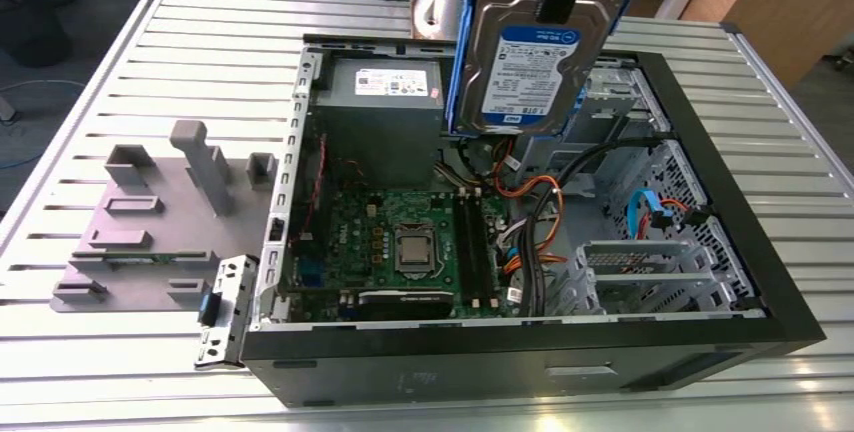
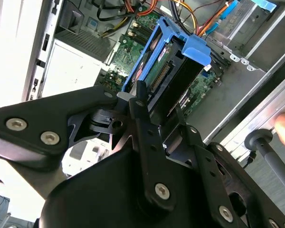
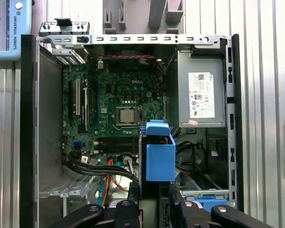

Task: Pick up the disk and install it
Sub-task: 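Pick up the disk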

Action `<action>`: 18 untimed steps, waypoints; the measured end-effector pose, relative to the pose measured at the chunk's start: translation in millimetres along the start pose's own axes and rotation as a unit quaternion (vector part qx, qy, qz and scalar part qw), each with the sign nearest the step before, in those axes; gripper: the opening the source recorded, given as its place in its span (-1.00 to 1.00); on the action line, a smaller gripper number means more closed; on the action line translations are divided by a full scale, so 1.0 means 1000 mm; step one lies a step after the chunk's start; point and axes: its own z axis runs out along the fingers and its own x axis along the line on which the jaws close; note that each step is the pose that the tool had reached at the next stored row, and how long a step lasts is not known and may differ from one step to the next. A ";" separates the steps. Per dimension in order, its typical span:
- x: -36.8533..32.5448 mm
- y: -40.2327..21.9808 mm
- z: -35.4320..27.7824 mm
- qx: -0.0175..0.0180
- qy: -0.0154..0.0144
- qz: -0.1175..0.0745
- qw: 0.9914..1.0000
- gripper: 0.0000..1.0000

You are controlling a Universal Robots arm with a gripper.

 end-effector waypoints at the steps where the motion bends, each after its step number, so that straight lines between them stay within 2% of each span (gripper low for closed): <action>1: 0.0013 0.0000 0.0000 0.000 0.000 0.000 1.000 -0.30; 18: 0.0200 -0.0005 -0.0005 0.000 0.002 0.000 1.000 -0.30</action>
